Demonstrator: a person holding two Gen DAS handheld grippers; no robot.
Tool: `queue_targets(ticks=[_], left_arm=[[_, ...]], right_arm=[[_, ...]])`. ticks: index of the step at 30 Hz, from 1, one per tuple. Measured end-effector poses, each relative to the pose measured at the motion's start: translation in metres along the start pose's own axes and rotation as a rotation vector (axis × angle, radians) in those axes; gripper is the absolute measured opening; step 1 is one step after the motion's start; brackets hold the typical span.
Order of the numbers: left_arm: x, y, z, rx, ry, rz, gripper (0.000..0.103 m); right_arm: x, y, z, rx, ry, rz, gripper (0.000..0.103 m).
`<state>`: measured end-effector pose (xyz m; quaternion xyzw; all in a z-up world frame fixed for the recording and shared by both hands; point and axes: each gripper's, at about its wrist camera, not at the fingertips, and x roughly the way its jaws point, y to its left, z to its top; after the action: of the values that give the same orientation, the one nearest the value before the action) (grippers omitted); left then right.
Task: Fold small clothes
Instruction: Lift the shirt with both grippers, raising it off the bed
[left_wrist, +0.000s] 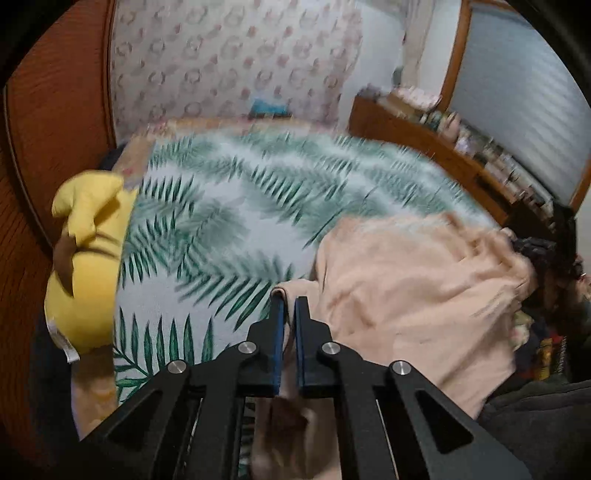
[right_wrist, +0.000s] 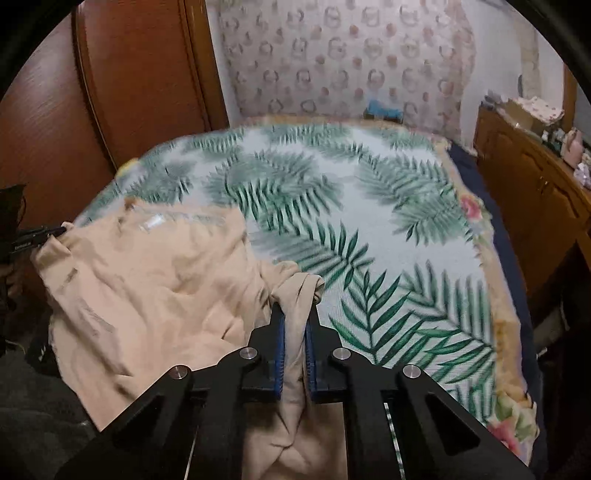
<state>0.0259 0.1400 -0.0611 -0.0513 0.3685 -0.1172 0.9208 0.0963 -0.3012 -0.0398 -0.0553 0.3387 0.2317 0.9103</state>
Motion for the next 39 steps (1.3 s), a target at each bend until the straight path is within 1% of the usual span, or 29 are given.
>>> queue_targets(ticks=[4, 8, 10, 14, 16, 18, 20, 22, 24, 26, 29, 31, 33, 36, 37, 39], left_arm=[[-0.050, -0.020, 0.019, 0.038, -0.119, -0.041, 0.006], [-0.102, -0.046, 0.039, 0.078, -0.247, -0.068, 0.006], [-0.132, -0.056, 0.048, 0.092, -0.331, -0.074, 0.006], [-0.180, -0.061, 0.065, 0.099, -0.466, -0.050, 0.006], [-0.196, -0.063, 0.078, 0.122, -0.520, -0.018, 0.006], [-0.206, -0.060, 0.096, 0.127, -0.562, 0.005, 0.006], [-0.206, -0.056, 0.113, 0.132, -0.583, 0.036, 0.006], [-0.194, -0.048, 0.132, 0.130, -0.585, 0.072, 0.006], [-0.171, -0.035, 0.156, 0.115, -0.564, 0.093, 0.006], [-0.150, -0.023, 0.175, 0.107, -0.553, 0.119, 0.006], [-0.103, -0.005, 0.203, 0.108, -0.520, 0.178, 0.006], [-0.063, 0.013, 0.218, 0.094, -0.472, 0.200, 0.006], [-0.008, 0.038, 0.229, 0.071, -0.395, 0.212, 0.006], [0.070, 0.062, 0.234, 0.070, -0.280, 0.248, 0.006], [0.106, 0.074, 0.234, 0.061, -0.228, 0.254, 0.006], [0.155, 0.088, 0.228, 0.045, -0.127, 0.262, 0.006]], right_arm=[[-0.051, 0.003, 0.010, 0.017, -0.139, 0.020, 0.008], [-0.105, 0.016, 0.026, -0.017, -0.257, 0.042, 0.008], [-0.132, 0.024, 0.035, -0.040, -0.317, 0.044, 0.008], [-0.186, 0.033, 0.052, -0.078, -0.441, 0.033, 0.008], [-0.211, 0.032, 0.066, -0.096, -0.501, 0.016, 0.008], [-0.230, 0.032, 0.082, -0.115, -0.544, 0.000, 0.008], [-0.245, 0.029, 0.100, -0.127, -0.586, -0.013, 0.008], [-0.248, 0.028, 0.119, -0.157, -0.605, -0.053, 0.008], [-0.238, 0.025, 0.139, -0.169, -0.600, -0.077, 0.008], [-0.219, 0.021, 0.162, -0.177, -0.576, -0.101, 0.008], [-0.184, 0.021, 0.191, -0.212, -0.548, -0.146, 0.008], [-0.147, 0.020, 0.211, -0.225, -0.512, -0.183, 0.008], [-0.110, 0.014, 0.229, -0.214, -0.465, -0.200, 0.008], [-0.028, 0.007, 0.253, -0.183, -0.344, -0.232, 0.008], [0.005, 0.003, 0.258, -0.178, -0.292, -0.247, 0.008], [0.059, -0.001, 0.262, -0.168, -0.209, -0.264, 0.008]])
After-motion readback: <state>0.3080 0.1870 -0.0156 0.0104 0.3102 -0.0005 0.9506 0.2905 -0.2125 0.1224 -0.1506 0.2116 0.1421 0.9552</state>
